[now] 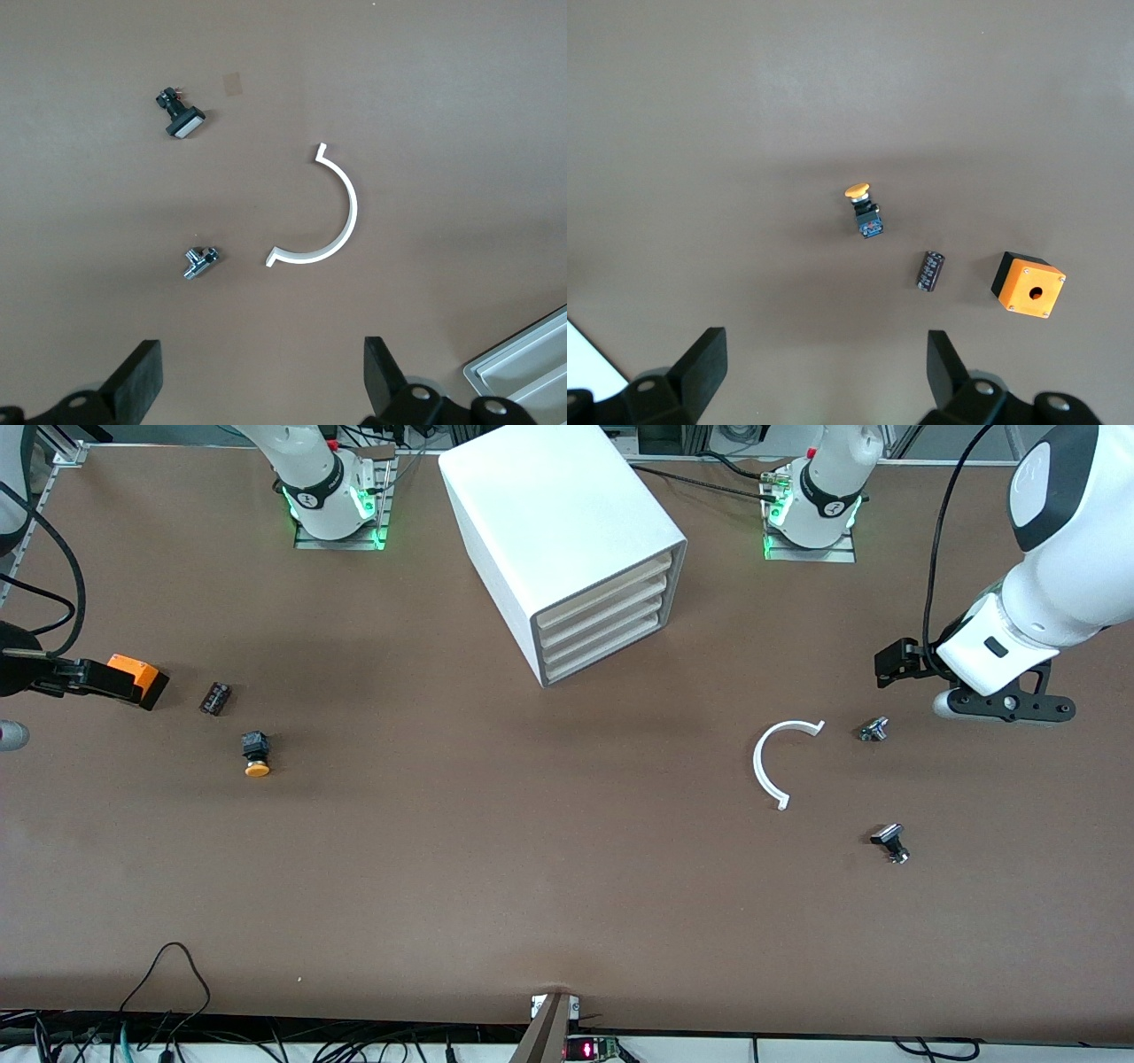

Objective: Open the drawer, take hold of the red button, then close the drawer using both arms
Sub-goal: 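Reach the left gripper to the front of the white drawer unit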

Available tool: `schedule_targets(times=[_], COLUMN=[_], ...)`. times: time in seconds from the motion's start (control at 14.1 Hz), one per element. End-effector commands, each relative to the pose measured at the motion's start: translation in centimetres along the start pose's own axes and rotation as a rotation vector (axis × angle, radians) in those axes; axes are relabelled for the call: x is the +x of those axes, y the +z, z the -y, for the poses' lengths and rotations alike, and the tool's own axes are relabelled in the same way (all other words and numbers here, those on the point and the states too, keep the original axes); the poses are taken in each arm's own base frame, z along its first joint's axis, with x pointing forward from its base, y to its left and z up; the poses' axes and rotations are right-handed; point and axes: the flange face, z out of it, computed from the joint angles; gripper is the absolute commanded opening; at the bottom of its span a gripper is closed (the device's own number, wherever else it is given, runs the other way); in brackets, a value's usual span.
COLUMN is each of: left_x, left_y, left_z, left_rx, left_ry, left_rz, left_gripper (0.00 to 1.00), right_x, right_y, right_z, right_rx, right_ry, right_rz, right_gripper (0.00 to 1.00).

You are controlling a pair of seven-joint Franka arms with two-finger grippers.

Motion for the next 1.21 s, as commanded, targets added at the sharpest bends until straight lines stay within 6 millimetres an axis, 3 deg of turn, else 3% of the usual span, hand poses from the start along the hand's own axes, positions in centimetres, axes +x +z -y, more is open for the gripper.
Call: schedule_targets(times=[0.0, 0.14, 0.85, 1.13], left_x=[0.3, 0.2, 0.3, -1.1], left_y=[-0.2, -0.1, 0.0, 0.3], left_z=[0.2, 1.2, 1.0, 0.4], left_rx=[-0.024, -0.037, -0.046, -0.045], left_ry=[0.008, -0.002, 0.006, 0.021], left_rz=[0.012, 0.018, 0.020, 0.117], left_gripper=[1.00, 1.00, 1.00, 1.00], right_x=[-0.2, -0.2, -0.2, -0.2], right_y=[-0.7, -0.7, -0.7, -0.7], right_z=[-0.2, -0.2, -0.2, -0.3], right_rx=[-0.010, -0.010, -0.009, -0.008], right_ry=[0.000, 0.000, 0.001, 0.015], right_rz=[-0.010, -0.010, -0.013, -0.016], right_gripper=[1.00, 1.00, 1.00, 1.00])
